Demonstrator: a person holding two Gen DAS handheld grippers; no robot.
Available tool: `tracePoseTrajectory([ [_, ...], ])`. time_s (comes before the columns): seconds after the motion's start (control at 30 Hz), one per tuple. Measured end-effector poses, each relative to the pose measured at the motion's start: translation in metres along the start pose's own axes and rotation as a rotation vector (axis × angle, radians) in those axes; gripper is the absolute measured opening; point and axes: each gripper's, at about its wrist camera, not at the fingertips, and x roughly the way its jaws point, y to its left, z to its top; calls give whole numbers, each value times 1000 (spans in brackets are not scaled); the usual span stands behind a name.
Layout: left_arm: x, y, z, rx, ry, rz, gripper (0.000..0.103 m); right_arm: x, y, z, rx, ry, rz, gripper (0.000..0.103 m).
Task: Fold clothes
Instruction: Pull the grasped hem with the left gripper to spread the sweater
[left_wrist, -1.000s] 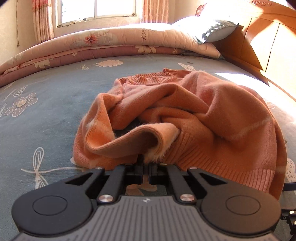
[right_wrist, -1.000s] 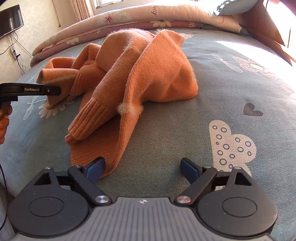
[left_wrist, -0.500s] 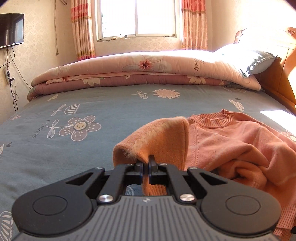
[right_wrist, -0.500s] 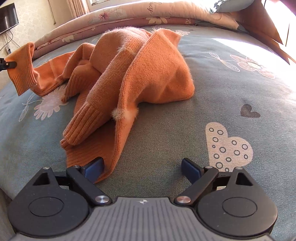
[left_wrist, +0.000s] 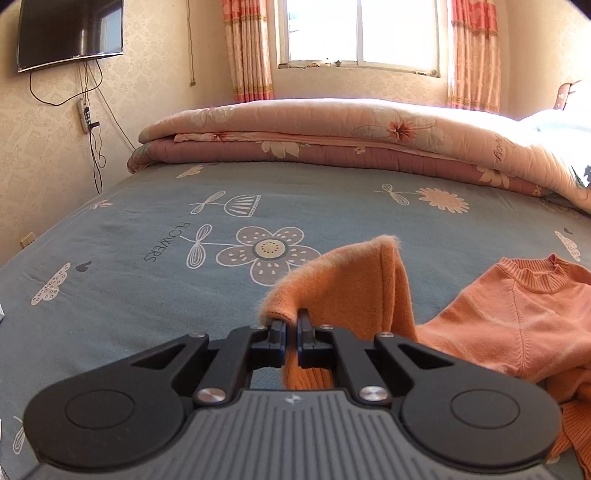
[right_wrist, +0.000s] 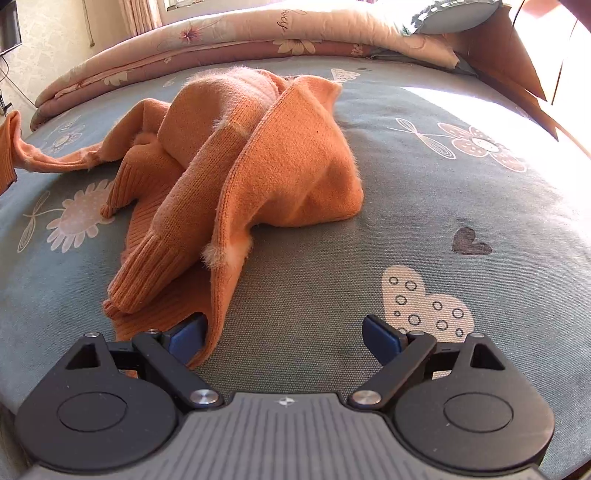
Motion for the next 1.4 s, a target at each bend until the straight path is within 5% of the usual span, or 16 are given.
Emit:
tracePoseTrajectory([
  [0.43, 24, 42, 65, -19, -44, 72, 3, -2, 17, 13, -43, 5, -51, 93],
  [0.83, 109, 63, -4, 73, 264, 133, 4, 9, 30, 18, -83, 37, -102, 93],
  [1.17, 119, 88, -18, -5, 302, 162, 20, 16, 33, 20, -95, 53, -130, 93],
  [1.4, 108, 98, -10, -20, 311, 225, 20, 12, 32, 19, -89, 42, -126, 93],
])
